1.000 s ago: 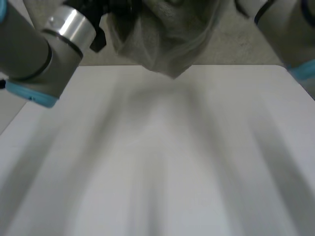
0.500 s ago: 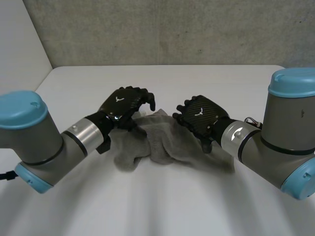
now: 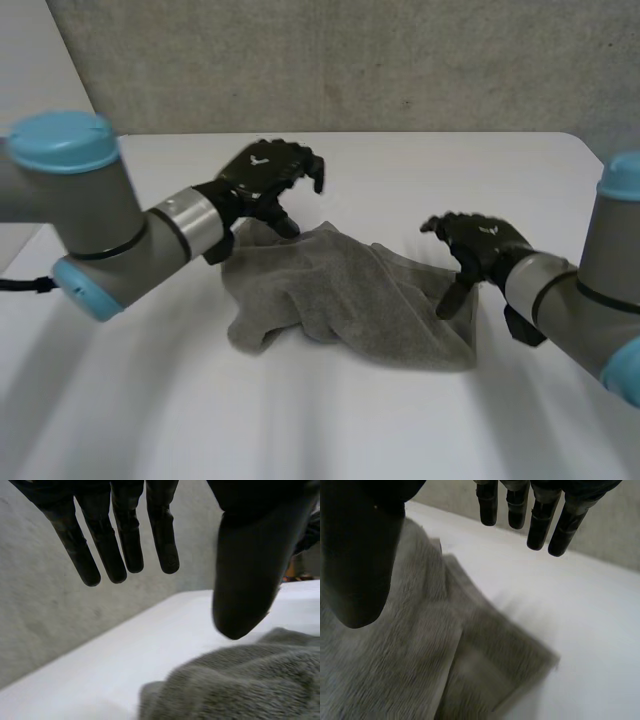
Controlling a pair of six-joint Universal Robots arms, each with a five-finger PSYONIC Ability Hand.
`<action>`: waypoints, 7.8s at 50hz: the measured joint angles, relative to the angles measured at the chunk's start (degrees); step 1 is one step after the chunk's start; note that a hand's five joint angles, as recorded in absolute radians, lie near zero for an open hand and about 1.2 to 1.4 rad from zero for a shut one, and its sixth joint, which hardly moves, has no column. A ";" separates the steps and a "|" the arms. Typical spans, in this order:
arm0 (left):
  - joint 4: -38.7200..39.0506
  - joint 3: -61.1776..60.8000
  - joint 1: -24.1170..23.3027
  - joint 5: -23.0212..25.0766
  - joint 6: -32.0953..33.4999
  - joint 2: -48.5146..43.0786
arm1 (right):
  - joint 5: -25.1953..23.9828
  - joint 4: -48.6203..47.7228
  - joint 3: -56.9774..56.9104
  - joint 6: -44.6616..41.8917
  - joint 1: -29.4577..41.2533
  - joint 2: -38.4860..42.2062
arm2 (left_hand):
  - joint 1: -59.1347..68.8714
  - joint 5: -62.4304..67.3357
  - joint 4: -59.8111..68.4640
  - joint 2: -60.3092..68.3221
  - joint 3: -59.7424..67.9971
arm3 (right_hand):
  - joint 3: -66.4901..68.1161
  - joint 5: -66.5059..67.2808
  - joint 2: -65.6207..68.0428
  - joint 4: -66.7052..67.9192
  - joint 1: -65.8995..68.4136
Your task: Fold the towel.
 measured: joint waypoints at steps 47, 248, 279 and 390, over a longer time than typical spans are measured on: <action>-24.26 23.53 -1.75 -0.34 19.49 -17.92 | -13.81 -7.33 9.09 3.59 -1.00 -2.33 | 40.12 41.10 42.91 39.87 38.99 | 62.21 62.52 60.73 62.53 63.29; -15.31 -25.36 6.72 -1.95 24.26 14.87 | -9.05 -5.61 10.87 -13.64 -0.44 -4.17 | 6.12 7.05 6.22 6.28 6.80 | -0.23 0.01 0.05 0.03 0.00; -16.09 4.54 -2.38 -2.66 27.11 -4.73 | -9.21 -5.74 12.62 -13.56 -1.06 -4.12 | -2.72 -2.44 -2.72 -2.75 -2.55 | -0.24 0.01 0.05 0.03 0.00; -0.64 36.07 4.00 -18.10 14.83 2.10 | -5.07 -6.47 -53.07 -4.34 2.00 0.38 | 40.39 42.82 43.42 42.21 42.68 | 62.58 63.86 61.30 62.62 49.03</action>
